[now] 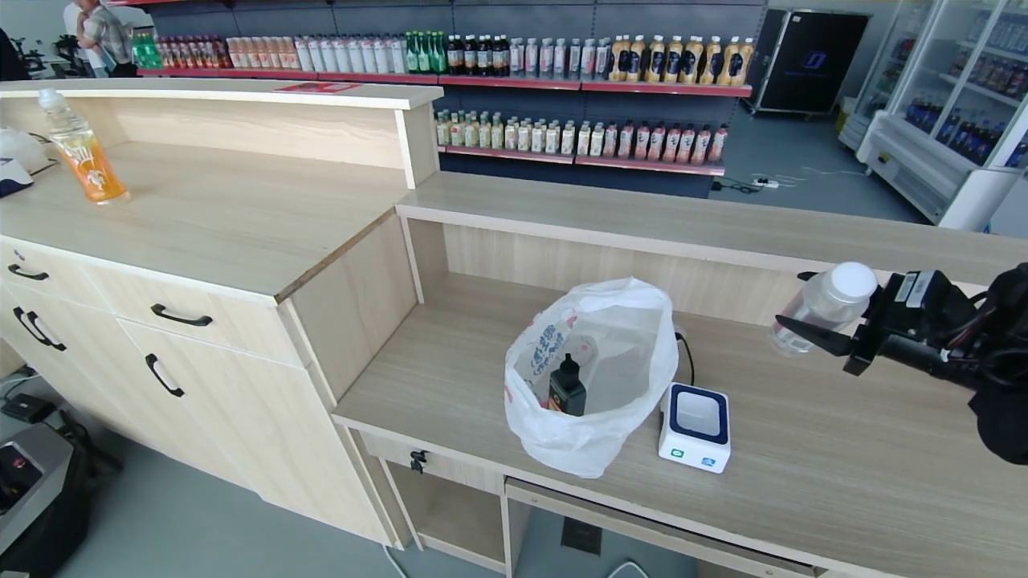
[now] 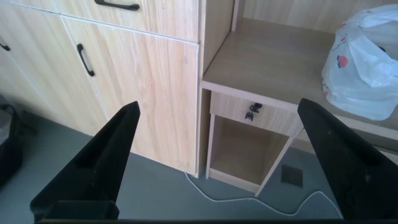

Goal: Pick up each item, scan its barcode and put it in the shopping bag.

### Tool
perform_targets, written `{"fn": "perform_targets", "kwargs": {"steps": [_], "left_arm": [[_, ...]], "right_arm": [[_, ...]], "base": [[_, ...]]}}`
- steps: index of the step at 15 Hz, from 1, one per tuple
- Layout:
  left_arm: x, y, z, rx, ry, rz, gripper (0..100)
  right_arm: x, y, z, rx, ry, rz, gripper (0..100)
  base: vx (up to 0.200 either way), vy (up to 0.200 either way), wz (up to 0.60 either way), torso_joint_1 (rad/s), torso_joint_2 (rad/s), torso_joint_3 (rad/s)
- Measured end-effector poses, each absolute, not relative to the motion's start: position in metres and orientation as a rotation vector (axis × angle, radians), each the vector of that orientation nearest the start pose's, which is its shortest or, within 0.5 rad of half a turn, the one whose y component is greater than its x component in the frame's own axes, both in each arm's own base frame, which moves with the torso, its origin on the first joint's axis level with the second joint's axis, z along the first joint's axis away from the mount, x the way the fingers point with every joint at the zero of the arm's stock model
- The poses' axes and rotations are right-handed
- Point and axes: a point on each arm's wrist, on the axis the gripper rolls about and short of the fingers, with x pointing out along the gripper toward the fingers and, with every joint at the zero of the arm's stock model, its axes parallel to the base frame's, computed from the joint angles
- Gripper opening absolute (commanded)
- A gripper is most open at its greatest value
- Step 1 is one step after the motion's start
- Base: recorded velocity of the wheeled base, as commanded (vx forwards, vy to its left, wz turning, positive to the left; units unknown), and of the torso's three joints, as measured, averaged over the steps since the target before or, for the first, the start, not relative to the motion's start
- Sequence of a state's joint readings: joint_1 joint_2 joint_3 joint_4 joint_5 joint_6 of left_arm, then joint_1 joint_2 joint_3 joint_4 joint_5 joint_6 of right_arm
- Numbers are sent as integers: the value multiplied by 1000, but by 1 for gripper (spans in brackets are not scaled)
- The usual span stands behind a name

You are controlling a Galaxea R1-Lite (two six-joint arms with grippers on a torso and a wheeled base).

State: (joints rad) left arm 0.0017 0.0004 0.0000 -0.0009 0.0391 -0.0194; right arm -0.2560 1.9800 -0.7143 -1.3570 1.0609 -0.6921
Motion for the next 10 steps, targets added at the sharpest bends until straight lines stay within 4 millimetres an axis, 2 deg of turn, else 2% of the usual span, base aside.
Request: {"fn": "perform_targets", "kwargs": {"steps": [4,10], "left_arm": [[-23,1,76,-19,-1,40,100],[-23,1,76,-19,-1,40,100]], "right_arm": [[335,-60,128,-701,-339,779,0],[340,-53,108,-777,-317,824,0]], "base": [[0,0,0,0,0,0],[0,0,0,0,0,0]]}}
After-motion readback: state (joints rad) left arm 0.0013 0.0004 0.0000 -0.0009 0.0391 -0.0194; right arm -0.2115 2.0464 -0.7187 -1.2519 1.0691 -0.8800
